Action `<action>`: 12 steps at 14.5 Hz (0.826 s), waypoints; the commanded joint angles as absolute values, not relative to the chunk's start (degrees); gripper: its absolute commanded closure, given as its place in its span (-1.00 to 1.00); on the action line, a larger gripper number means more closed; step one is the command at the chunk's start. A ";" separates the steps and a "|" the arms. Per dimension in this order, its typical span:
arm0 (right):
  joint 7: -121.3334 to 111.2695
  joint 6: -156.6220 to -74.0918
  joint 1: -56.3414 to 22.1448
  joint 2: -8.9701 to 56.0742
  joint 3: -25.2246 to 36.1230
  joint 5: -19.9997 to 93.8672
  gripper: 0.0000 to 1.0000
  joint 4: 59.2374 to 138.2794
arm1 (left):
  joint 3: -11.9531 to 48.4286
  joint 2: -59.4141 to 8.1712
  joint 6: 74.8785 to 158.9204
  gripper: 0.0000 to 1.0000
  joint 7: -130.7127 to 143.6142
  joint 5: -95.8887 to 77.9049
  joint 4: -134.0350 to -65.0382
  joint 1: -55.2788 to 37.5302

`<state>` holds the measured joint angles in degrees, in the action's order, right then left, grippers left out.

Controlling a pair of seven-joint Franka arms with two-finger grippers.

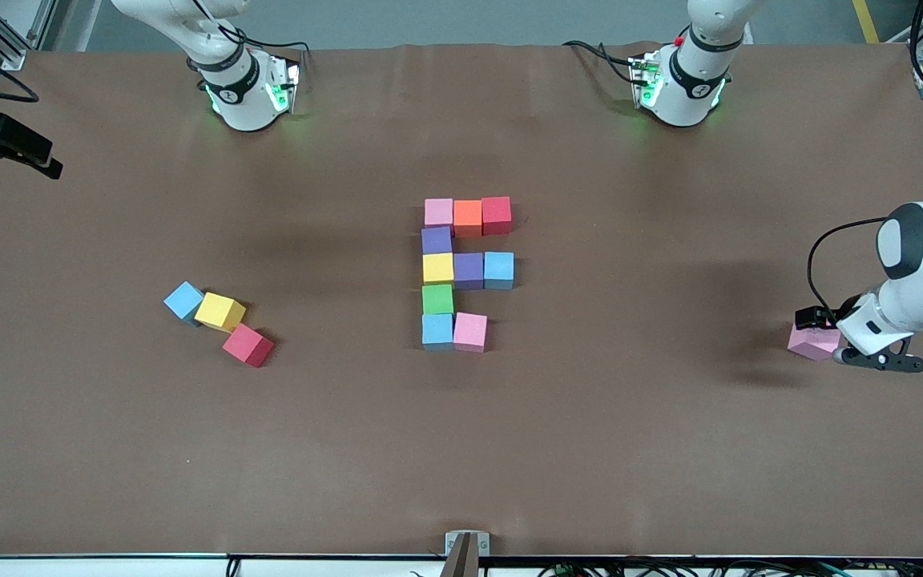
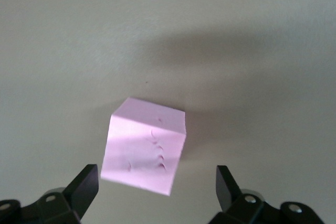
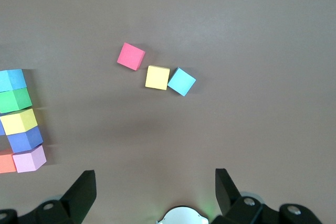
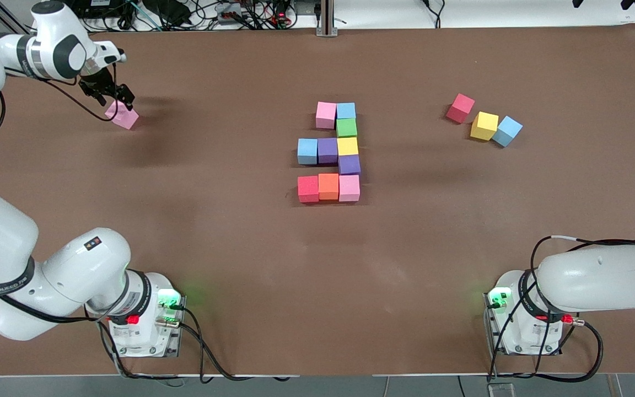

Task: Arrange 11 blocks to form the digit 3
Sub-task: 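Lower the left gripper onto the loose pink cube and grasp it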

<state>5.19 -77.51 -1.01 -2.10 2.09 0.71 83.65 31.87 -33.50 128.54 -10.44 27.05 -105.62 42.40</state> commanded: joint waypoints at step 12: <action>5.80 -77.34 -1.05 -2.55 1.67 0.00 -1.00 83.85 | 32.08 -36.82 131.66 -0.95 -19.42 32.78 -105.21 43.42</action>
<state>5.19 -77.49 -1.06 -2.10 2.00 0.71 83.65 31.88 -36.24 130.57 -18.60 31.67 -105.53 43.13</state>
